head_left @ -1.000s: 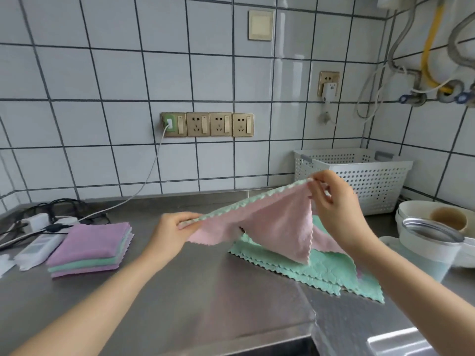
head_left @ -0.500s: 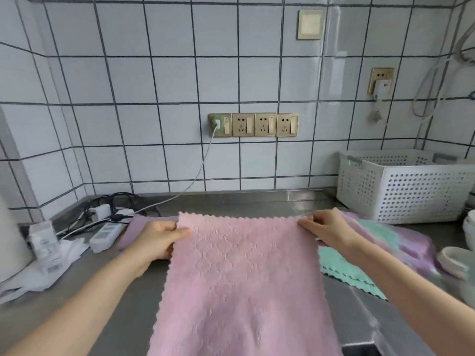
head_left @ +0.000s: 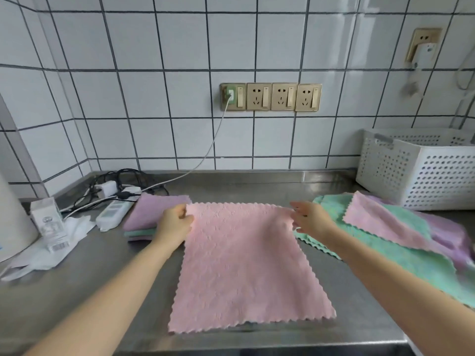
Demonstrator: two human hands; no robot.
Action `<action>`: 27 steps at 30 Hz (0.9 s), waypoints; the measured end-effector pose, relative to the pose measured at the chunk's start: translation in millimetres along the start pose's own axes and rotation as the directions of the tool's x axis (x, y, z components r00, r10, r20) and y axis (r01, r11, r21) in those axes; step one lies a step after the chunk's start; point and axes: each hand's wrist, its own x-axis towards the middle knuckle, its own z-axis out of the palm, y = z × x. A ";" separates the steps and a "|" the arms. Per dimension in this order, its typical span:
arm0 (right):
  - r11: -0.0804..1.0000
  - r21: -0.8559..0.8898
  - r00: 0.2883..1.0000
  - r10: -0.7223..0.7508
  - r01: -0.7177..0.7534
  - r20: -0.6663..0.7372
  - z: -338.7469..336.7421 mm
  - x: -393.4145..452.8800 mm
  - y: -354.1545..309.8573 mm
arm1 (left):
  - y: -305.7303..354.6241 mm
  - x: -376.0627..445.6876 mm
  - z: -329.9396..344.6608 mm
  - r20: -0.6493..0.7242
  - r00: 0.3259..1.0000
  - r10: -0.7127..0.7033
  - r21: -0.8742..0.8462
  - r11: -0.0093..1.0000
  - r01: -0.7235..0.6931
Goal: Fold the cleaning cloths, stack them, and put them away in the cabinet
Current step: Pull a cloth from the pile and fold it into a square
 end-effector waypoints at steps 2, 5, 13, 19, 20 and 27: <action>0.966 -0.243 0.994 -0.070 0.088 0.081 8.6 -8.7 6.4 | -8.1 -14.6 5.5 0.139 0.982 0.130 0.201 0.967 -0.156; 0.887 -0.392 0.962 -0.170 0.244 0.213 22.3 -38.4 16.4 | -18.5 -55.0 13.0 0.373 0.873 0.315 0.274 0.861 -0.428; 0.732 -0.326 0.788 -0.464 0.598 0.404 37.4 -113.9 30.3 | -22.3 -134.2 15.1 0.708 0.661 0.249 0.331 0.709 -0.623; 0.622 -0.456 0.769 -0.465 0.637 0.438 42.6 -132.1 19.5 | -14.0 -144.9 22.8 0.640 0.694 0.331 0.430 0.594 -0.680; 0.604 -0.479 0.770 -0.475 0.637 0.426 44.3 -133.3 19.2 | -12.7 -145.7 23.9 0.617 0.687 0.384 0.432 0.564 -0.704; 0.513 -0.578 0.761 -0.544 0.634 0.353 53.6 -133.2 25.7 | -11.3 -144.8 22.1 0.401 0.791 0.462 0.401 0.688 -0.605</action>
